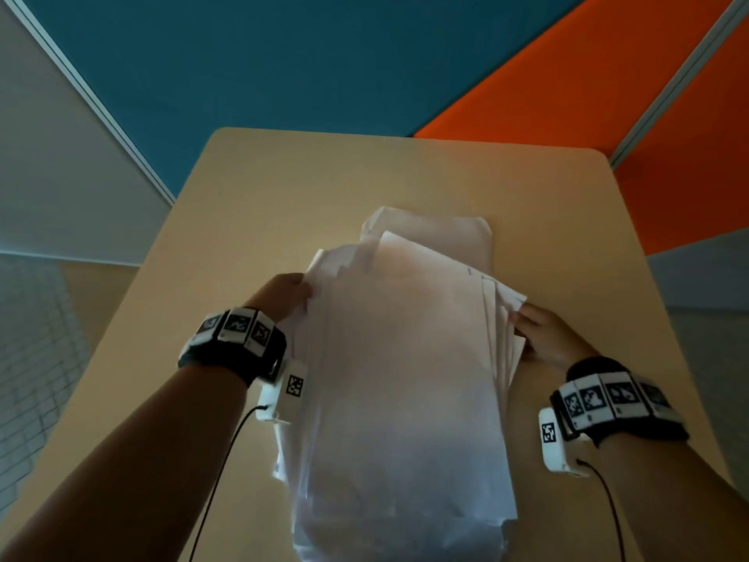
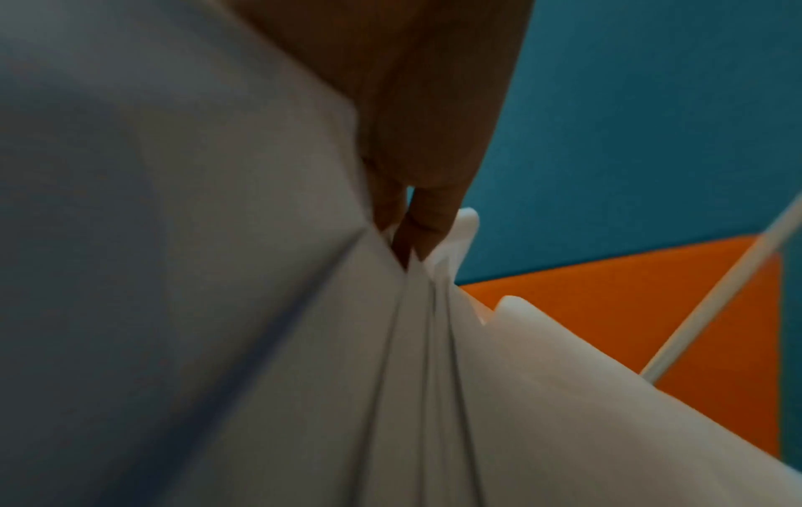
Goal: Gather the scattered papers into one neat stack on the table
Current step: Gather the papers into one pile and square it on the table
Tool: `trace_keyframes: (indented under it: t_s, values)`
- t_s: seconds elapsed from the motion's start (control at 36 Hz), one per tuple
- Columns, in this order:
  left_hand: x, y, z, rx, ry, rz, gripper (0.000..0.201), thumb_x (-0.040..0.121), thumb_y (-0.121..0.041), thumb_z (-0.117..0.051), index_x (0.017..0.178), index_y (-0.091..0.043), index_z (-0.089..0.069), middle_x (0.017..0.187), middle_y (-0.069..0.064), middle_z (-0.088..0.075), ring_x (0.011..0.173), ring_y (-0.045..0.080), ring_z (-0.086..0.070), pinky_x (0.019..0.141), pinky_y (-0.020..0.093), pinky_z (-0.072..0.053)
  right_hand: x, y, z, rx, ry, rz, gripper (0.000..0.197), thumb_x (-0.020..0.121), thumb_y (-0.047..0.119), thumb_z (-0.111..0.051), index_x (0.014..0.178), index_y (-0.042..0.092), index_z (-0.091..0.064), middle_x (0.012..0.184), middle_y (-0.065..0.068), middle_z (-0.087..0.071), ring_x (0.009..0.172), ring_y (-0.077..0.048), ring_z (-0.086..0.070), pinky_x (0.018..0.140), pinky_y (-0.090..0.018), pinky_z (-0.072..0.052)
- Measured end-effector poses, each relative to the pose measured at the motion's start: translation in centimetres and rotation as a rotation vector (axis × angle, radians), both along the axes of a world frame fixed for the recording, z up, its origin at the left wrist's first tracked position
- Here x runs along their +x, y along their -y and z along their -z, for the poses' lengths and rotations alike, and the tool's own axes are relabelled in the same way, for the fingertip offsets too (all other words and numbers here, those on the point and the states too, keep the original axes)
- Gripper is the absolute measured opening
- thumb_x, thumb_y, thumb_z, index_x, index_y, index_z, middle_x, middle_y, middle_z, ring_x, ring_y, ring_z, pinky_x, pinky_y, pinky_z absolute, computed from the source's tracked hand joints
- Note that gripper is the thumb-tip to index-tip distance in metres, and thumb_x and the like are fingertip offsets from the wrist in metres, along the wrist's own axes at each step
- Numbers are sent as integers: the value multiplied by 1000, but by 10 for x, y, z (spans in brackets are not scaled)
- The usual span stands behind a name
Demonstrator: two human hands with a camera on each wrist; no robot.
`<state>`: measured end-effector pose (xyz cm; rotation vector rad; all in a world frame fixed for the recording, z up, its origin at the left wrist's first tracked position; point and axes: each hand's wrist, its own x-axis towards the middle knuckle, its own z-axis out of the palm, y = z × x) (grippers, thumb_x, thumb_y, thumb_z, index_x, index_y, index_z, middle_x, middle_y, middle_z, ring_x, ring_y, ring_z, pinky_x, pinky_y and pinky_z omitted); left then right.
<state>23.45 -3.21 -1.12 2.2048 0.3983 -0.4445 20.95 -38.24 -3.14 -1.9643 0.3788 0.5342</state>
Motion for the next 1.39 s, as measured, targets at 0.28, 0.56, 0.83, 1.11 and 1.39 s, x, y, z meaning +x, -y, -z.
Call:
trace_keyframes:
  t_s: [0.28,0.56,0.83,1.11,1.39]
  values:
    - [-22,-11,1,299,-130,26,51,93,-33,-45,120,10,-49,128,28,-53,118,37,-51,99,38,-39,-28,12,5,112,-38,149,17,94,19,-47,83,13,-58,76,-7,-61,60,-16,-59,60,-29,-50]
    - [-90,-15,46,-239,90,-612,44,87,0,-54,124,16,-35,118,35,-53,99,32,-53,87,45,-47,-68,-3,12,-91,65,38,13,91,12,-51,84,7,-60,74,-13,-67,70,-28,-63,66,-34,-49]
    - [-96,2,41,-176,186,-827,30,84,-9,-55,110,3,-63,95,19,-65,90,27,-60,71,28,-43,-60,-16,18,-355,270,65,21,90,14,-53,71,5,-55,72,-12,-59,71,-26,-54,55,-26,-35]
    - [-72,-1,26,-83,304,-736,25,85,-10,-55,105,1,-65,108,26,-67,98,36,-62,79,34,-44,-50,-9,8,-393,353,13,30,90,8,-51,60,4,-51,52,-4,-53,51,-9,-46,52,-4,-37]
    - [-45,-3,36,-205,240,-652,24,88,-10,-49,103,-1,-65,89,21,-65,68,22,-49,65,26,-38,-32,0,4,-383,326,-73,33,90,4,-50,57,6,-52,52,2,-55,49,-3,-50,50,-9,-38]
